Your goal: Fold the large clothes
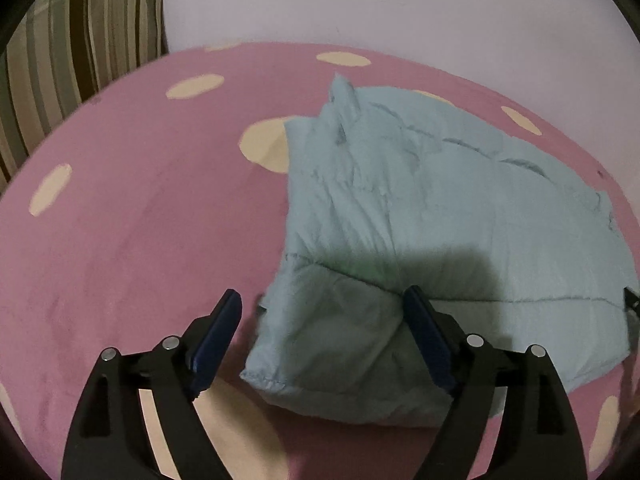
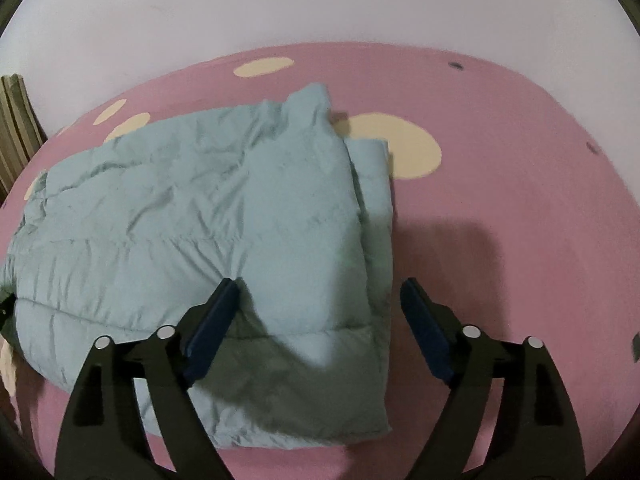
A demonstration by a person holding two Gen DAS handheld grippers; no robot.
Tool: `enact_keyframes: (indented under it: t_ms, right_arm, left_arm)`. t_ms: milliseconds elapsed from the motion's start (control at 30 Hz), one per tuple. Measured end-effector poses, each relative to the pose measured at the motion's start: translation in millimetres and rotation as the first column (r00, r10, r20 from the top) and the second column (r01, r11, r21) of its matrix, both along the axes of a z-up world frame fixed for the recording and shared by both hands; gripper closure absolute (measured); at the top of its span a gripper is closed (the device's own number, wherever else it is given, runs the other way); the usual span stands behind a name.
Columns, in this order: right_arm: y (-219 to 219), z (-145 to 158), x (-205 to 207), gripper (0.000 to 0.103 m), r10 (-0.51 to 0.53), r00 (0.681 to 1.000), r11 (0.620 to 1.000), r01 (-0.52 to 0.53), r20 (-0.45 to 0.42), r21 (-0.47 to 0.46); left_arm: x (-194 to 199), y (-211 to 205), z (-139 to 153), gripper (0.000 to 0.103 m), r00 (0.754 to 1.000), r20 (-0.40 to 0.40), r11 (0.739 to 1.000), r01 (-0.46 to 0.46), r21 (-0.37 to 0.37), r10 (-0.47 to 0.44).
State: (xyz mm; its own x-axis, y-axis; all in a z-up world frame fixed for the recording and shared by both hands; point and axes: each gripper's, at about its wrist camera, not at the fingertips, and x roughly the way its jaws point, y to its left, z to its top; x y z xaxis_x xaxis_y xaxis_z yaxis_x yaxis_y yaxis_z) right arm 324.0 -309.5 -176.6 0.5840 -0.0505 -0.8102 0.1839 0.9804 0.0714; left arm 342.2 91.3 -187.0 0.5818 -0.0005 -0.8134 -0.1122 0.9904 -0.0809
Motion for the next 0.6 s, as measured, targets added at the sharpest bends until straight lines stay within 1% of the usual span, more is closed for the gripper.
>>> enact_keyframes:
  t_ms: [67, 167, 200, 233, 267, 300, 333, 367, 400, 433, 533, 600]
  right_arm:
    - [-1, -8, 2, 0.018, -0.007, 1.0, 1.0, 0.007, -0.017, 0.026]
    - [0, -17, 5, 0.019, -0.009, 0.999, 0.998, 0.012, -0.046, 0.069]
    - [0, -19, 6, 0.024, -0.01, 0.999, 0.997, 0.014, -0.05, 0.081]
    - [2, -21, 6, 0.031, -0.006, 0.999, 0.995, 0.011, -0.05, 0.095]
    - [5, -21, 5, 0.035, 0.003, 0.999, 0.996, 0.001, -0.046, 0.091]
    - [8, -20, 5, 0.045, 0.013, 0.999, 0.996, -0.009, -0.043, 0.086]
    - [12, -19, 4, 0.053, 0.025, 0.999, 0.997, -0.022, -0.039, 0.08]
    - [16, -17, 4, 0.057, 0.034, 0.999, 0.997, -0.032, -0.035, 0.073]
    - [20, -16, 4, 0.064, 0.044, 0.998, 0.997, -0.042, -0.032, 0.069]
    - [21, -15, 4, 0.069, 0.048, 0.998, 0.997, -0.045, -0.031, 0.07]
    - [24, -12, 0, 0.078, 0.05, 0.999, 0.997, -0.049, -0.012, 0.068]
    - [26, -9, -4, 0.081, 0.049, 0.999, 0.997, -0.049, 0.0, 0.064]
  left_arm:
    - [4, -1, -5, 0.021, 1.0, -0.009, 1.0, 0.009, -0.021, -0.009]
    - [7, -1, -10, 0.021, 1.0, -0.015, 0.999, 0.018, -0.032, -0.018]
    - [8, -1, -12, 0.023, 1.0, -0.018, 0.999, 0.017, -0.039, -0.018]
    - [9, -1, -14, 0.029, 1.0, -0.018, 0.998, 0.021, -0.053, -0.022]
    - [9, -2, -14, 0.032, 1.0, -0.015, 0.998, 0.025, -0.057, -0.026]
    - [9, -5, -13, 0.042, 0.999, -0.006, 0.998, 0.039, -0.054, -0.039]
    - [9, -8, -13, 0.055, 0.998, 0.0, 0.997, 0.06, -0.055, -0.06]
    - [9, -13, -11, 0.06, 0.997, 0.004, 0.995, 0.081, -0.056, -0.081]
    - [9, -15, -10, 0.07, 0.996, 0.007, 0.994, 0.092, -0.051, -0.092]
    - [9, -19, -8, 0.076, 0.995, 0.011, 0.994, 0.1, -0.042, -0.1]
    - [7, -22, -4, 0.084, 0.994, 0.026, 0.994, 0.106, -0.034, -0.105]
    - [5, -23, -1, 0.087, 0.994, 0.036, 0.994, 0.104, -0.028, -0.103]
